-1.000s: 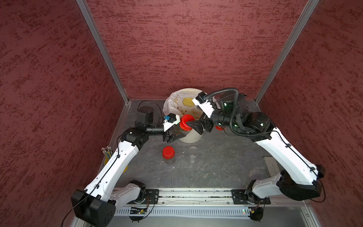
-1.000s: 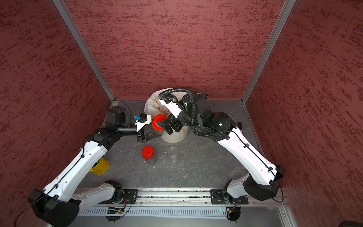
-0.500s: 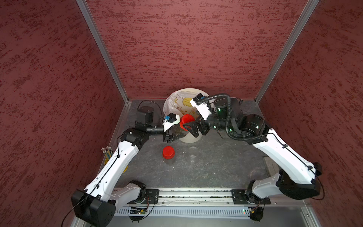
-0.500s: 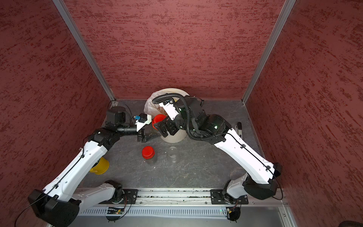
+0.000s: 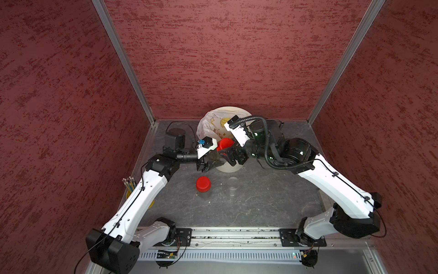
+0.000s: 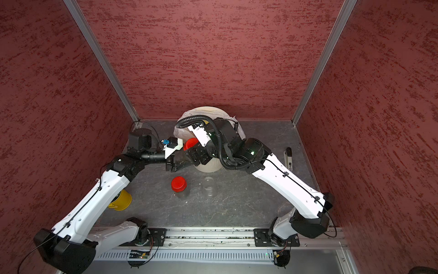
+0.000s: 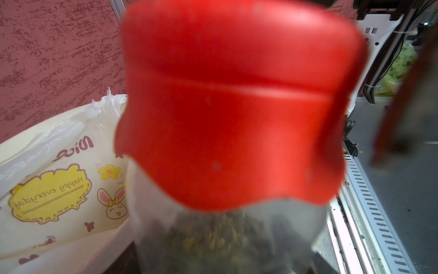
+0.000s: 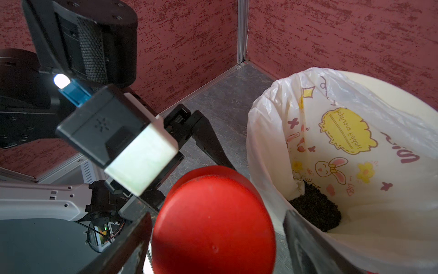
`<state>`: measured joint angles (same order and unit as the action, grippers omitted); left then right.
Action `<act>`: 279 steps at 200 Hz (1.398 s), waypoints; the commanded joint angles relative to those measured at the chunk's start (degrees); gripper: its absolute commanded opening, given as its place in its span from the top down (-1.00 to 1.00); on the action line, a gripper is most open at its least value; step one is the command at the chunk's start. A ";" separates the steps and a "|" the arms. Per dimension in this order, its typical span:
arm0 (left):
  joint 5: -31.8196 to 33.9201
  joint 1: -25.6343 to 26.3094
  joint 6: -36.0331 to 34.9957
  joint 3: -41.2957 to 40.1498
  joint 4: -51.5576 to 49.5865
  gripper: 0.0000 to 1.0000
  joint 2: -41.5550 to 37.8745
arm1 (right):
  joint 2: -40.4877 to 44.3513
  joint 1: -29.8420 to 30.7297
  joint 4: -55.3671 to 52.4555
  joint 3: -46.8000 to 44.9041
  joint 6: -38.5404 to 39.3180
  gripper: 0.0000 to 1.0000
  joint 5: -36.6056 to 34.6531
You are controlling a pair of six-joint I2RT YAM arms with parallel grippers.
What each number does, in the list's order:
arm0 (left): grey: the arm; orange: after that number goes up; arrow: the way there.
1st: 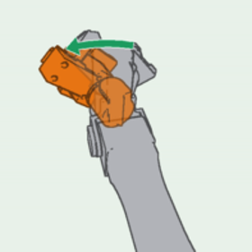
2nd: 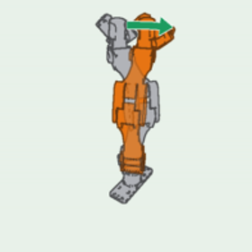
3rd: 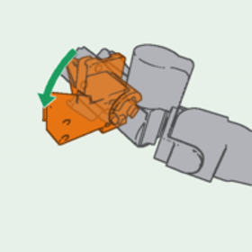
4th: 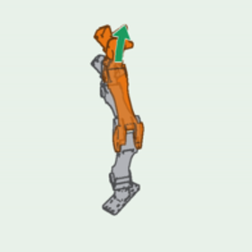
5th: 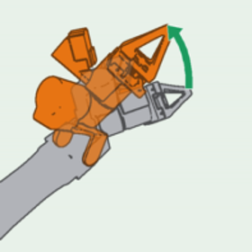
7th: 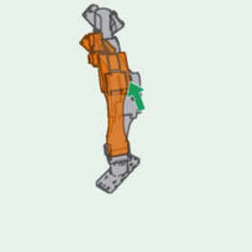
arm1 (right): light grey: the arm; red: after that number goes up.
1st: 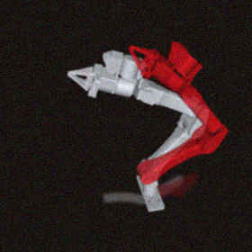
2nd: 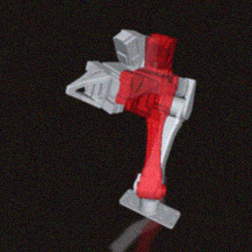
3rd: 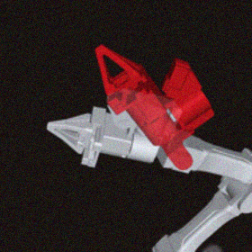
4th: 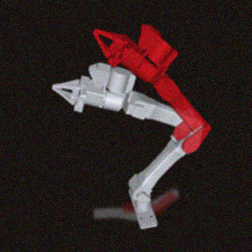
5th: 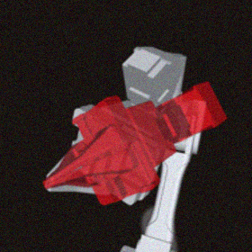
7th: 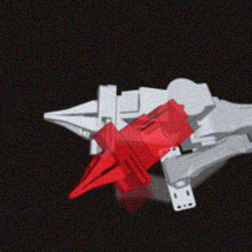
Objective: Empty moldy tea leaves from jars
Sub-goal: Screw the lid onto the jar.
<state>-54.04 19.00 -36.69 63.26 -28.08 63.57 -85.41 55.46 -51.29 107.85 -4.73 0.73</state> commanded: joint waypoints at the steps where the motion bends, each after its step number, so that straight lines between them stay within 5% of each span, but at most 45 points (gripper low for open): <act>1: -0.66 -0.10 0.58 0.54 1.00 -0.23 -0.31 | -0.27 0.44 0.15 0.28 -0.50 -0.69 -0.78; 104: -0.89 -0.01 0.59 0.54 0.90 -0.23 -0.47 | 0.36 0.37 1.15 -1.85 3.80 -0.22 -0.85; 178: -1.35 -0.09 0.47 0.73 0.44 -0.23 -0.39 | 3.47 -0.15 2.63 -5.98 18.63 0.06 6.11; 279: -2.07 0.06 0.30 0.90 0.02 -0.23 -0.37 | 2.44 -4.53 -0.29 -2.18 36.35 -0.30 14.85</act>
<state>-55.27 19.31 -39.11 63.24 -28.14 63.57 -82.78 51.64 -48.34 103.61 23.53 12.91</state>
